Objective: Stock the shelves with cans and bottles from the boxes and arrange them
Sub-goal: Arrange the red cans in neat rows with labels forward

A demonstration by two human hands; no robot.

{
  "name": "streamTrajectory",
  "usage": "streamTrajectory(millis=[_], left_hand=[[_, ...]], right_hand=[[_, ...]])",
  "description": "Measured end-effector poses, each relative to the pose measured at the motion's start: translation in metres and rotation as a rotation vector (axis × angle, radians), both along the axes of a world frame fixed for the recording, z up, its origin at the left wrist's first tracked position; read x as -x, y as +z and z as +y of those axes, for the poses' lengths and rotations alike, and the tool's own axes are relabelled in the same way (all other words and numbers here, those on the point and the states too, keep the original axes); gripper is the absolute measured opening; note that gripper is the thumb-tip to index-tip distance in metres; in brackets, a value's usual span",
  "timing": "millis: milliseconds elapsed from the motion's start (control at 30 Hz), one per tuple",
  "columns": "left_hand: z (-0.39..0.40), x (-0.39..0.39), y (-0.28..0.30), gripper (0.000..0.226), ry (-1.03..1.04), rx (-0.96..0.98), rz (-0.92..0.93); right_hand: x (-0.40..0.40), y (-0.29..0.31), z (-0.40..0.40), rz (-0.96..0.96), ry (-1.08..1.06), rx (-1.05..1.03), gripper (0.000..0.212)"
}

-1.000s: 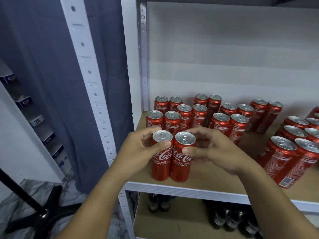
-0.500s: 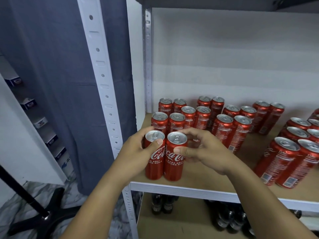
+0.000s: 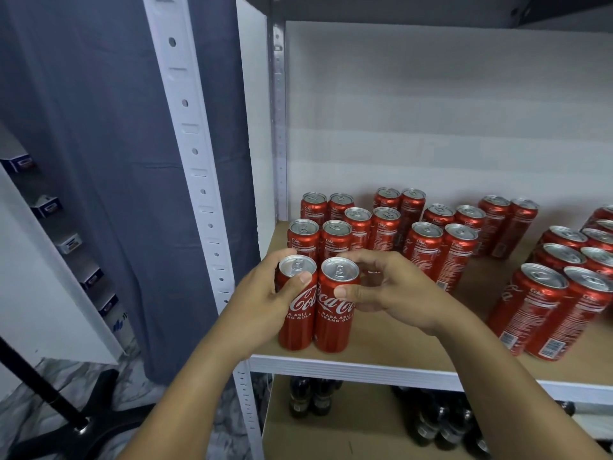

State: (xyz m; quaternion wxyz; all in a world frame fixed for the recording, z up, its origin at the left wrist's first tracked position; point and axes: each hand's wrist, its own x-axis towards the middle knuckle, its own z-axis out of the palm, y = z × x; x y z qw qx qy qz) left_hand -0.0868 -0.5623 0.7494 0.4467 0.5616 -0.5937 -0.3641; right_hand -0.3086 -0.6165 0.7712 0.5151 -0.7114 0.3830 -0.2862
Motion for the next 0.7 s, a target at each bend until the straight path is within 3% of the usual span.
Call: streamTrajectory(millis=[400,700], left_hand=[[-0.0030,-0.0008,-0.0034,0.049,0.003,0.014,0.005],[-0.0073,-0.0032,-0.0074,0.034,-0.002,0.050,-0.019]], right_hand=[[0.0015,-0.0018,-0.0002,0.019,-0.009,0.041,0.040],[-0.0006,0.0004,0.0059,0.033,-0.050,0.074,0.040]])
